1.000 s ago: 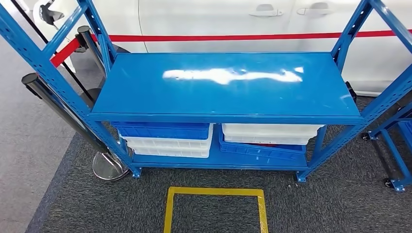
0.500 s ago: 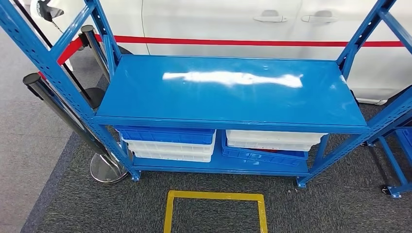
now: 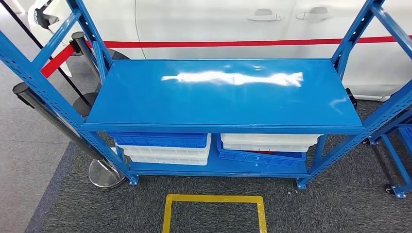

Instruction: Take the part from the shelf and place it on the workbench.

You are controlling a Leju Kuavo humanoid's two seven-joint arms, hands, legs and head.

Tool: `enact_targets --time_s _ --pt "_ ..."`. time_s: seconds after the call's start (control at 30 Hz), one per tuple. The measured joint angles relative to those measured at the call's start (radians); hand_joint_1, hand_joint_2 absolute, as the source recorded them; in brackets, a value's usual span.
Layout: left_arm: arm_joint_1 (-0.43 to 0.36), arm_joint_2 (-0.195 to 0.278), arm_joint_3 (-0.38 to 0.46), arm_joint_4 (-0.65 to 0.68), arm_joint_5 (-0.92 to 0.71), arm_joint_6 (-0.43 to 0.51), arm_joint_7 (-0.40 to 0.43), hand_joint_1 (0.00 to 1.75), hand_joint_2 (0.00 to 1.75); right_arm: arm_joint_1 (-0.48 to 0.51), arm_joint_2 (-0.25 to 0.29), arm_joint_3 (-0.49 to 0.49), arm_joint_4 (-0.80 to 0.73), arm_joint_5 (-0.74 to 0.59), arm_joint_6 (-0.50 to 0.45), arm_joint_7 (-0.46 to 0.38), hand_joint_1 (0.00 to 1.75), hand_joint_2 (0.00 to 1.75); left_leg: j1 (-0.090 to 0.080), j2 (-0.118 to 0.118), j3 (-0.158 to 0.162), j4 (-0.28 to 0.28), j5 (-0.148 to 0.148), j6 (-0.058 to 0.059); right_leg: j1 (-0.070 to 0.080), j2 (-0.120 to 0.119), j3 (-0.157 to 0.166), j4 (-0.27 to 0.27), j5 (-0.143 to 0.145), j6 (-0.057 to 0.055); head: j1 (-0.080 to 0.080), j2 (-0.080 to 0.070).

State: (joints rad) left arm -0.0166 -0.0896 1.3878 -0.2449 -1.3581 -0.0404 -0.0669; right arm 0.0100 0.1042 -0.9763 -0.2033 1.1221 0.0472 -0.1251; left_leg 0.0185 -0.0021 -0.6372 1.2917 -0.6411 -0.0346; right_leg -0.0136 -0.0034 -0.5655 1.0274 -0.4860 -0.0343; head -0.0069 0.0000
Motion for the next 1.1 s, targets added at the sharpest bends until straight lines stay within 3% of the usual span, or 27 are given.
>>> enact_targets --time_s 0.03,0.1,0.13,0.2,0.27,0.4,0.53,0.6,0.73,0.83,1.1 --pt "0.0 0.0 0.001 0.0 0.001 0.0 0.003 0.0 0.0 0.0 0.0 0.0 0.0 0.001 -0.008 0.005 0.0 1.31 0.005 0.0 0.002 -0.014 0.023 -0.005 -0.001 0.001 0.004 0.001 -0.003 0.0 0.0 0.0" --pt "0.0 0.0 0.004 0.0 0.003 -0.001 0.007 0.0 0.0 0.0 0.002 0.0 0.0 0.001 -0.019 0.008 0.0 0.44 0.015 0.001 0.052 -0.135 0.101 -0.015 -0.002 0.002 0.012 0.003 -0.01 0.004 -0.001 0.0" --pt "-0.001 -0.001 0.006 0.0 0.003 -0.002 0.009 0.0 0.0 0.0 0.002 -0.001 0.0 -0.001 -0.02 0.008 0.0 0.0 0.017 0.0 0.079 -0.2 0.126 -0.02 -0.001 0.003 0.015 0.007 -0.014 0.008 -0.003 0.0" --pt "-0.002 -0.002 0.008 0.0 0.003 -0.005 0.01 0.0 0.0 -0.002 0.002 -0.006 0.0 -0.005 -0.019 0.007 0.0 0.0 0.016 -0.002 0.106 -0.266 0.143 -0.011 0.004 0.006 0.016 0.011 -0.02 0.017 -0.004 0.0" --pt "-0.002 -0.003 0.009 0.0 0.004 -0.009 0.011 0.0 0.0 -0.004 0.002 -0.01 0.0 -0.006 -0.016 0.007 0.0 0.0 0.012 -0.004 0.107 -0.268 0.142 0.004 0.006 0.007 0.017 0.01 -0.019 0.021 -0.002 0.0" --pt "-0.002 -0.004 0.01 0.0 0.004 -0.012 0.011 0.0 0.0 -0.004 0.002 -0.013 0.0 -0.006 -0.013 0.007 0.0 0.0 0.006 -0.004 0.108 -0.268 0.141 0.008 0.001 0.007 0.021 0.004 -0.017 0.029 -0.002 0.0" --pt "-0.002 -0.004 0.01 0.0 0.003 -0.012 0.011 0.0 1.75 -0.004 0.002 -0.017 0.0 -0.006 -0.012 0.007 0.0 0.0 0.003 -0.004 0.108 -0.268 0.139 0.013 -0.002 0.007 0.022 0.002 -0.017 0.032 -0.002 0.0" --pt "-0.002 -0.004 0.01 0.0 0.003 -0.012 0.011 0.0 1.75 -0.004 0.002 -0.018 0.0 -0.006 -0.011 0.007 0.0 0.0 0.003 -0.004 0.108 -0.268 0.138 0.014 -0.002 0.007 0.022 0.001 -0.017 0.033 -0.002 0.0" --pt "-0.002 -0.004 0.009 0.0 0.002 -0.01 0.013 0.0 1.75 -0.004 0.002 -0.023 0.0 -0.006 -0.004 0.007 0.0 1.75 0.002 -0.004 0.108 -0.268 0.138 0.016 -0.002 0.007 0.022 0.001 -0.017 0.033 -0.002 0.0" --pt "0.0 -0.003 -0.009 -0.001 0.027 -0.009 0.016 0.0 1.75 -0.003 0.002 -0.014 0.0 -0.026 -0.004 0.008 0.0 1.75 0.003 -0.004 0.109 -0.268 0.138 0.016 -0.002 0.007 0.022 0.001 -0.017 0.033 -0.002 0.0" --pt "0.016 0.004 -0.15 -0.013 0.184 -0.001 0.022 0.0 1.75 0.007 -0.006 0.08 -0.012 -0.153 -0.011 0.02 0.0 1.75 0.003 -0.004 0.109 -0.268 0.138 0.017 -0.002 0.007 0.022 0.001 -0.017 0.033 -0.002 0.0"
